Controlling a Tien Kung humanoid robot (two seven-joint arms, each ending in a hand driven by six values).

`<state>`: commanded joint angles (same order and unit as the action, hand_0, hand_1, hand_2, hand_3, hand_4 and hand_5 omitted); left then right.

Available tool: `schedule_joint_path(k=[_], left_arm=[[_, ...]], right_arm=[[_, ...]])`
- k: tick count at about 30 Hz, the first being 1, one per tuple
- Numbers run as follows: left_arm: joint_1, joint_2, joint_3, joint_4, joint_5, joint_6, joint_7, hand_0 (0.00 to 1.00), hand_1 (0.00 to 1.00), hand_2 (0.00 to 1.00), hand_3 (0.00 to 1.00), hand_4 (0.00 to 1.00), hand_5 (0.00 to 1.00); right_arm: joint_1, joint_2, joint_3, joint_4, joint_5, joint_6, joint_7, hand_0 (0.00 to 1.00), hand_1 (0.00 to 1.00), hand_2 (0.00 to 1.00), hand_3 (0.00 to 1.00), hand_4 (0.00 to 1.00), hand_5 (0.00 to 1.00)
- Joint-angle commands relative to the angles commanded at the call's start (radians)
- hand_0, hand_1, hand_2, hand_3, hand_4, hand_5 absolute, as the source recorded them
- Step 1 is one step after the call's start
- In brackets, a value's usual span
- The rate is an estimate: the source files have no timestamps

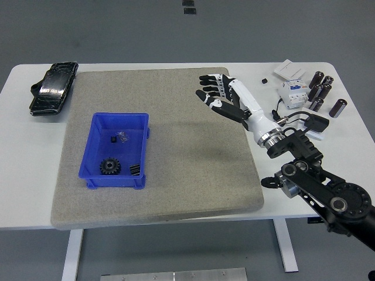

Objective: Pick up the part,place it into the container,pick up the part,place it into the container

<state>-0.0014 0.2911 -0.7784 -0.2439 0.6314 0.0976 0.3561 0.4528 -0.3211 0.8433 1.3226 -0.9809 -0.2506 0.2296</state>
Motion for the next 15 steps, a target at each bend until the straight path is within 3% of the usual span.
schedule_joint_path(k=[8, 15], left_arm=[[-0.001, 0.007, -0.001, 0.001, 0.004, -0.002, 0.003, 0.682, 0.659, 0.632, 0.572, 0.715, 0.314], [-0.008, 0.018, 0.005, 0.002, 0.003, -0.004, 0.001, 0.682, 0.658, 0.631, 0.572, 0.715, 0.311]], right_arm=[[-0.130, -0.039, 0.199, -0.017, 0.241, 0.089, 0.051, 0.751, 0.735, 0.744, 0.733, 0.894, 0.602], [-0.183, -0.042, 0.310, -0.016, 0.353, 0.109, 0.056, 0.753, 0.736, 0.744, 0.736, 0.894, 0.587]])
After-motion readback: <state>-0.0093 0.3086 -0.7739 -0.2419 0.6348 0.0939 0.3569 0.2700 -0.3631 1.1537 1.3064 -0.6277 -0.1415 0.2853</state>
